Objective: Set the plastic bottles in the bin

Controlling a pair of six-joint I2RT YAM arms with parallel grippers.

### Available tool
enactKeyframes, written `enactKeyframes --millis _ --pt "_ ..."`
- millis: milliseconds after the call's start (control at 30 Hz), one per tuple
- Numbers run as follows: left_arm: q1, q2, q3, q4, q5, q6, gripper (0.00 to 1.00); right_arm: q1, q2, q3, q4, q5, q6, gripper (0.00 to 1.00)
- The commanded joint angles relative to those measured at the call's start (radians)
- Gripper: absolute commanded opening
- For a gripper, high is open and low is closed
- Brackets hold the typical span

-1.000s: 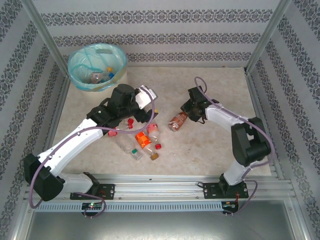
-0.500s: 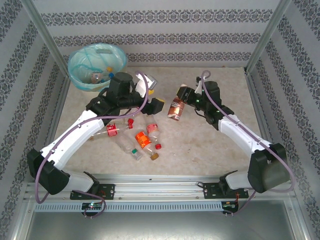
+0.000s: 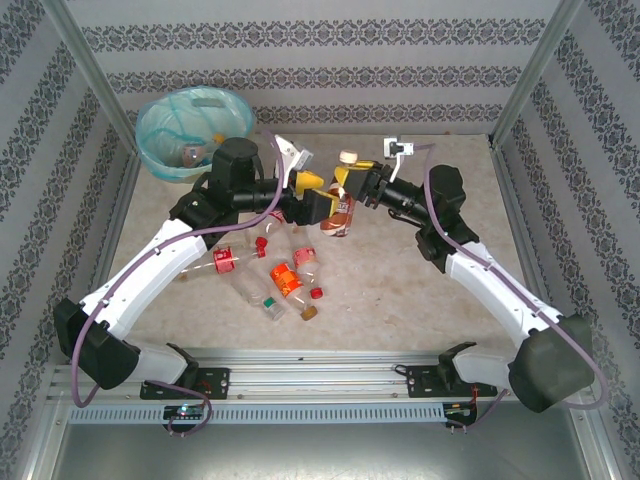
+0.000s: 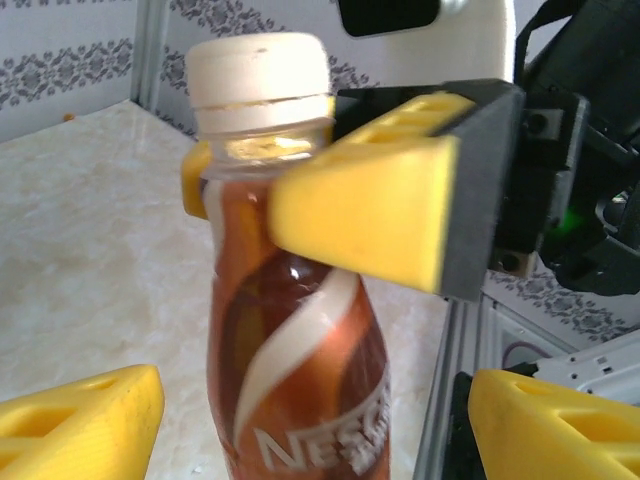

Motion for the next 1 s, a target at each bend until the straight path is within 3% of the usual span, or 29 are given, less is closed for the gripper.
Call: enactKeyframes --millis 0,433,667,833,967 --pt "0.012 -0.008 -0.012 0.087 0.066 -0.043 0.80 0.022 -0.028 0.015 0.095 -0.079 -0.026 0.23" --pt "0.013 -0.031 -0.064 0.206 0.230 -0.111 0.73 0.064 -0.036 0.056 0.128 -0.054 0.010 0.22" --pt "0.012 -0.037 -0.073 0.183 0.240 -0.086 0.65 0.084 -0.025 0.077 0.131 -0.044 0.011 0.23" --pt "0.012 -0.051 -0.085 0.210 0.235 -0.088 0.58 0.091 -0.015 0.081 0.128 -0.041 0.007 0.28" --pt "0.013 -0.070 -0.100 0.235 0.220 -0.083 0.54 0.092 -0.018 0.080 0.114 -0.022 -0.004 0.40"
